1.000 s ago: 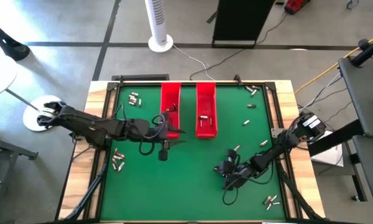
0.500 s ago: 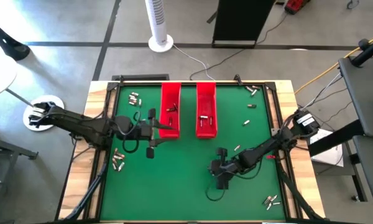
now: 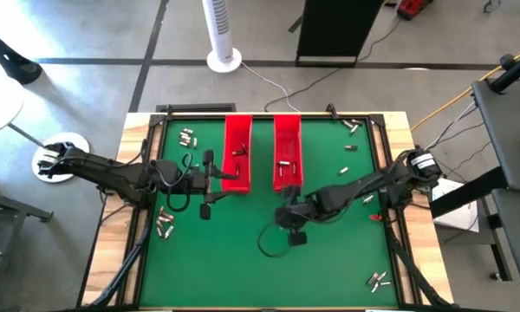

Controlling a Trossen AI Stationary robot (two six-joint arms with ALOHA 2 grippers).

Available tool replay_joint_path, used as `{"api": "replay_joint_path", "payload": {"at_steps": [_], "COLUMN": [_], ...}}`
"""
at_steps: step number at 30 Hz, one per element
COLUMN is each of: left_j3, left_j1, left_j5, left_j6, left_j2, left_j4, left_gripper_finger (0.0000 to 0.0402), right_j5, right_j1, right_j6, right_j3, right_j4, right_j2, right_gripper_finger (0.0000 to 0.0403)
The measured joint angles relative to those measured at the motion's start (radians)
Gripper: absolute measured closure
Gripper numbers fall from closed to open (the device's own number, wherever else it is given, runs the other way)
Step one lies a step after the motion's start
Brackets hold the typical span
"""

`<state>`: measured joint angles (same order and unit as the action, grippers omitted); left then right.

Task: Sort batteries
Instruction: Put the silver battery into the right red bin

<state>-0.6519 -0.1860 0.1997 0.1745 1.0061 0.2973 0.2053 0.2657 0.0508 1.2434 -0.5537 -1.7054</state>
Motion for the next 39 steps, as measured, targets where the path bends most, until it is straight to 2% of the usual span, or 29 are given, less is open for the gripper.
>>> {"api": "replay_joint_path", "payload": {"at_steps": [6, 19, 23, 33, 39], "left_j3": [-0.001, -0.001, -0.001, -0.002, -0.002], "left_j1": [0.000, 0.000, 0.000, 0.000, 0.000], "left_j5": [0.000, 0.000, 0.000, 0.000, 0.000], "left_j6": [-0.003, -0.003, -0.003, -0.003, -0.003], "left_j2": [-0.006, -0.005, -0.005, -0.002, -0.002], "left_j4": [-0.003, -0.008, -0.007, -0.009, -0.013], "left_gripper_finger": [0.0252, 0.0252, 0.0252, 0.0252, 0.0252], "right_j5": [0.004, 0.001, -0.031, -0.036, -0.100], "right_j1": [-0.141, -0.429, -0.478, -0.556, -0.596], "right_j6": [-0.109, -0.274, -0.305, -0.354, -0.367], "right_j3": [0.039, 0.039, 0.046, 0.134, 0.149], "right_j4": [-0.129, -0.093, -0.043, -0.112, -0.114], "right_j2": [0.000, 0.000, -0.013, -0.123, -0.189], "right_gripper_finger": [0.0374, 0.0374, 0.0374, 0.0374, 0.0374]}}
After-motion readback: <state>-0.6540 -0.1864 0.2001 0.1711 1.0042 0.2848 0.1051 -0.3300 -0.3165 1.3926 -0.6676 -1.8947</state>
